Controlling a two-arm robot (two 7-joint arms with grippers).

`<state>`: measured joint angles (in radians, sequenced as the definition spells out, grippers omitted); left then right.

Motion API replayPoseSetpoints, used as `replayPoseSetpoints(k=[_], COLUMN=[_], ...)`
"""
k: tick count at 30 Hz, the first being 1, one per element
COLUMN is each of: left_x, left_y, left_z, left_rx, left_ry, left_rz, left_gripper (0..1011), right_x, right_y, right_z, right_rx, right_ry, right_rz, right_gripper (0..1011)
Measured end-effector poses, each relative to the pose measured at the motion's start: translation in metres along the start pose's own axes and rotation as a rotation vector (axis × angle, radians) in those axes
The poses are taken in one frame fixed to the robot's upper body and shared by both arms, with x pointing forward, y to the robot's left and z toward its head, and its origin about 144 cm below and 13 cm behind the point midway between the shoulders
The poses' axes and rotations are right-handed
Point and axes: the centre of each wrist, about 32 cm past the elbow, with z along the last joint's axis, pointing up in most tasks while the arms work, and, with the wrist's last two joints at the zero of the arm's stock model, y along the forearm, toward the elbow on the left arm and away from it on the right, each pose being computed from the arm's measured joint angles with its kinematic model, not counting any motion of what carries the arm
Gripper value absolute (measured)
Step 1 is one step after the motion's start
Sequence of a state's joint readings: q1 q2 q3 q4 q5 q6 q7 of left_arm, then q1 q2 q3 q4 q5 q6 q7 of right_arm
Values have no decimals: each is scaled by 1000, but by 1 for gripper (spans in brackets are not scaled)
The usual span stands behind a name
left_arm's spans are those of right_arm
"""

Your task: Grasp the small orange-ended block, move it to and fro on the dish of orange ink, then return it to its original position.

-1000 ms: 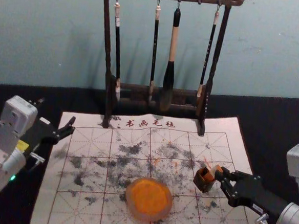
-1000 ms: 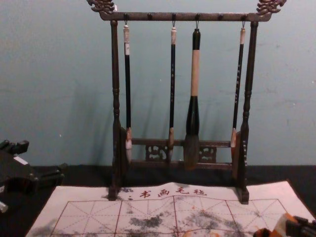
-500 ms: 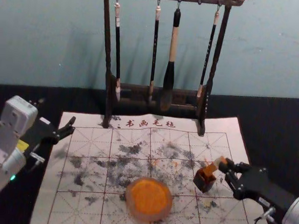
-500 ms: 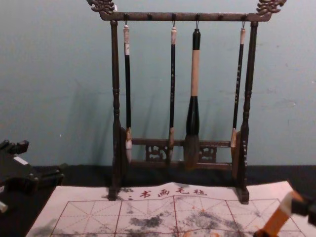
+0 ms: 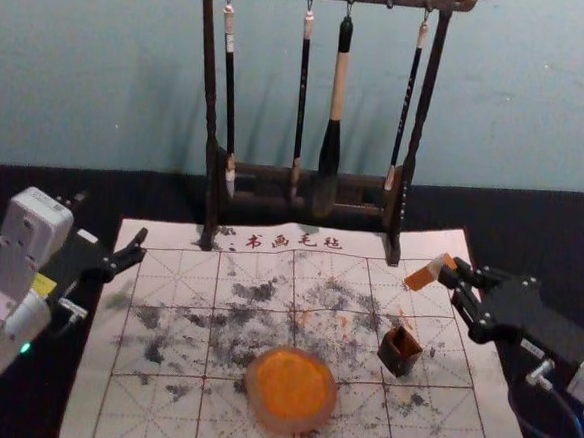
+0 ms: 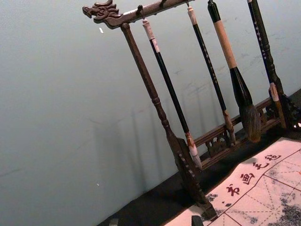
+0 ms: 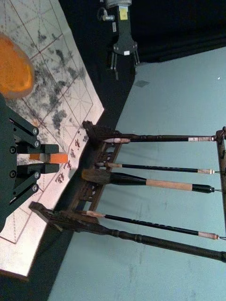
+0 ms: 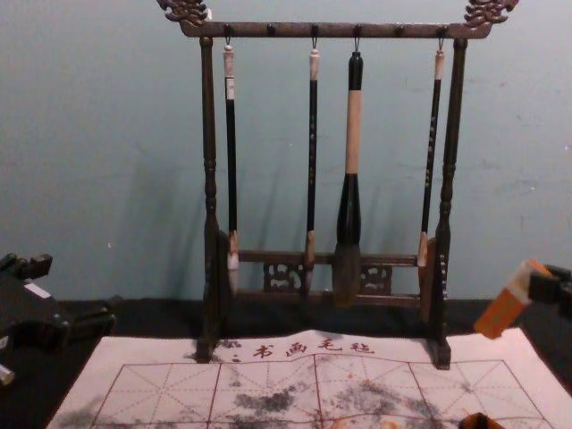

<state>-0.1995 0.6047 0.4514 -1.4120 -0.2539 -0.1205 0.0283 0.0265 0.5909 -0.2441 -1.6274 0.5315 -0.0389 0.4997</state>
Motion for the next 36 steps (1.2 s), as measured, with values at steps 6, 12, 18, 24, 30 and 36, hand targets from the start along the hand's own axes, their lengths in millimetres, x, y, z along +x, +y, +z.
replayPoseSetpoints(k=[6, 12, 18, 24, 30, 36], left_x=[0, 0, 0, 0, 0, 0], left_y=[0, 0, 0, 0, 0, 0], left_z=[0, 0, 0, 0, 0, 0], left_rx=[0, 0, 0, 0, 0, 0], left_ry=[0, 0, 0, 0, 0, 0], left_rz=[0, 0, 0, 0, 0, 0], left_gripper=[1001, 1001, 1001, 1001, 1001, 1002], right_x=[1, 0, -5, -11, -18, -25], right_y=[11, 18, 22, 25, 29, 34], right_z=[7, 12, 16, 18, 16, 15], right_rx=[-29, -55, -66, -80, -99, -109], right_ry=[-42, -70, -86, -103, -123, -134], right_rz=[-3, 31, 101, 171, 240, 296], right_gripper=[81, 81, 81, 81, 81, 81])
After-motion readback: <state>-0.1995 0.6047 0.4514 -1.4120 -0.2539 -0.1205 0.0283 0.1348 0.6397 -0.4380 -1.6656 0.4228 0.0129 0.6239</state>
